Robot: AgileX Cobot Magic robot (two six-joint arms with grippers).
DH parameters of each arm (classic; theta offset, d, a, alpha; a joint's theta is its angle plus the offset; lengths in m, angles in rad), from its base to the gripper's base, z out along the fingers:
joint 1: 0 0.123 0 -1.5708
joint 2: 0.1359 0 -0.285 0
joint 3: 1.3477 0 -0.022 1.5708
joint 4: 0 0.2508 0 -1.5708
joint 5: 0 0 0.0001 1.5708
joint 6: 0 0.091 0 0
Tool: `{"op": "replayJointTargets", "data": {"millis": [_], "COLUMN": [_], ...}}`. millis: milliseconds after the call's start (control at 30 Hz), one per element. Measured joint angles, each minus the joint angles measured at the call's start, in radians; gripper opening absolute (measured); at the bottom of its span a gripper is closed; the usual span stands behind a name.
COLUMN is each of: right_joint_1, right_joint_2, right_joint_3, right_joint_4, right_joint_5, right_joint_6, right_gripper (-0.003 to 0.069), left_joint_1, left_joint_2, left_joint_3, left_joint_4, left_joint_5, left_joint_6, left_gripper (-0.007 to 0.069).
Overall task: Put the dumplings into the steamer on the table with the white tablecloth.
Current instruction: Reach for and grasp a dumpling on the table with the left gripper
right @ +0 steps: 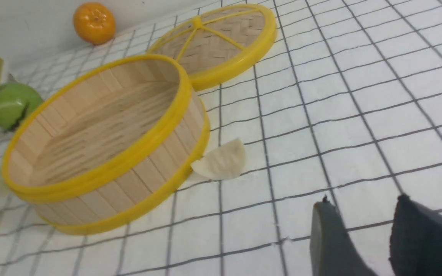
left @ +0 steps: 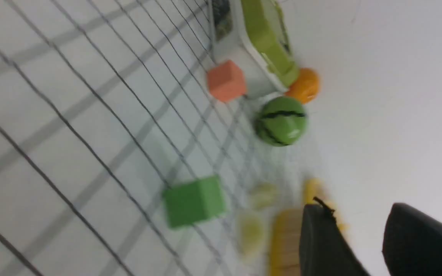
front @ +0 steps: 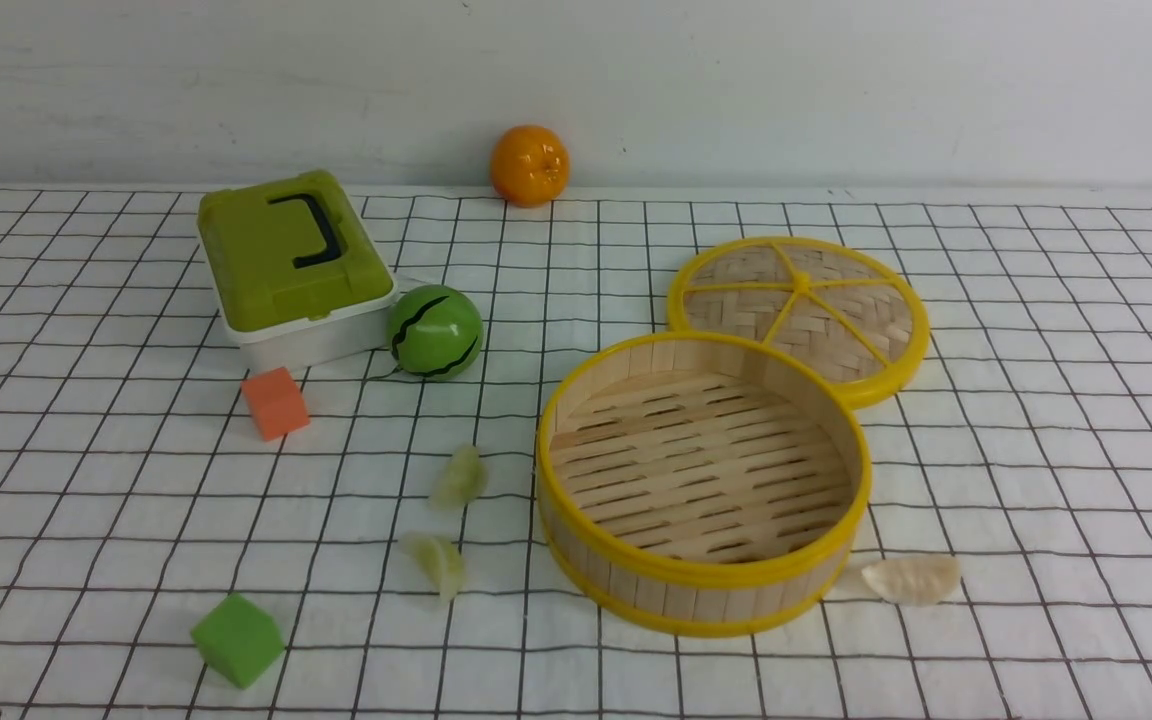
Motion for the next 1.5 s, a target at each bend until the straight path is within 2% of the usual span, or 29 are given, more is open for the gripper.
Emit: {"op": "replayJointTargets", "data": {"millis": [100, 167, 200, 267, 400, 567, 667, 833, 867, 933, 967, 1000, 1033, 1133, 1200, 1233, 1267, 1367, 1400, 1500], "right_joint_1": [0.000, 0.000, 0.000, 0.000, 0.000, 0.000, 0.000, 0.000, 0.000, 0.000, 0.000, 0.000, 0.000, 0.000, 0.000, 0.000, 0.000, 0.000, 0.000, 0.000], "right_joint_2": [0.000, 0.000, 0.000, 0.000, 0.000, 0.000, 0.000, 0.000, 0.000, 0.000, 0.002, 0.003, 0.026, 0.080, 0.161, 0.178, 0.259, 0.404, 0.415, 0.628], "right_joint_3": [0.000, 0.000, 0.000, 0.000, 0.000, 0.000, 0.000, 0.000, -0.001, -0.010, -0.034, -0.042, -0.077, -0.137, -0.211, -0.226, -0.289, -0.418, -0.418, -0.595], "right_joint_4": [0.200, 0.353, 0.389, 0.614, 0.772, 0.817, 0.833, 0.842, 0.844, 0.845, 0.847, 0.847, 0.847, 0.848, 0.849, 0.849, 0.843, 0.800, 0.796, 0.691], "right_joint_5": [0.000, -0.002, -0.002, -0.015, -0.045, -0.082, -0.108, -0.146, -0.147, -0.149, -0.153, -0.155, -0.164, -0.166, -0.145, -0.137, -0.090, 0.057, 0.057, 0.319], "right_joint_6": [0.048, 0.089, 0.100, 0.140, 0.118, 0.089, 0.079, -0.074, -0.112, -0.157, -0.229, -0.247, -0.322, -0.438, -0.563, -0.586, -0.680, -0.809, -0.809, -0.845], "right_gripper": [0.0240, 0.0240, 0.0240, 0.0240, 0.0240, 0.0240, 0.0240, 0.0240, 0.0237, 0.0228, 0.0202, 0.0189, 0.0143, 0.0063, -0.0006, -0.0012, -0.0021, -0.0022, -0.0022, -0.0021], "left_joint_1": [0.000, 0.000, 0.000, 0.000, 0.000, 0.000, 0.000, 0.000, 0.000, 0.000, 0.000, 0.000, 0.000, 0.000, -0.014, -0.019, -0.044, -0.121, -0.121, -0.251], "left_joint_2": [0.000, 0.000, 0.000, 0.000, 0.000, 0.000, 0.000, 0.007, 0.030, 0.061, 0.136, 0.146, 0.238, 0.347, 0.471, 0.490, 0.562, 0.684, 0.692, 0.844], "left_joint_3": [0.000, 0.000, 0.000, 0.000, 0.000, -0.022, -0.123, -0.310, -0.358, -0.397, -0.465, -0.472, -0.545, -0.606, -0.675, -0.685, -0.721, -0.785, -0.789, -0.889], "left_joint_4": [-0.216, -0.251, -0.262, -0.288, -0.300, -0.314, -0.314, -0.301, -0.285, -0.264, -0.204, -0.195, -0.111, -0.007, 0.112, 0.130, 0.198, 0.313, 0.313, 0.450], "left_joint_5": [-0.011, -0.015, -0.016, -0.017, -0.019, 0.005, 0.051, 0.169, 0.202, 0.226, 0.270, 0.275, 0.339, 0.407, 0.490, 0.503, 0.542, 0.600, 0.604, 0.698], "left_joint_6": [-0.100, -0.115, -0.119, -0.129, -0.132, -0.081, 0.118, 0.503, 0.559, 0.591, 0.622, 0.624, 0.631, 0.636, 0.643, 0.643, 0.643, 0.606, 0.606, 0.528], "left_gripper": [0.0239, 0.0239, 0.0239, 0.0239, 0.0239, 0.0239, 0.0239, 0.0238, 0.0232, 0.0222, 0.0189, 0.0184, 0.0129, 0.0074, 0.0000, -0.0011, -0.0013, -0.0013, -0.0013, -0.0013]}}
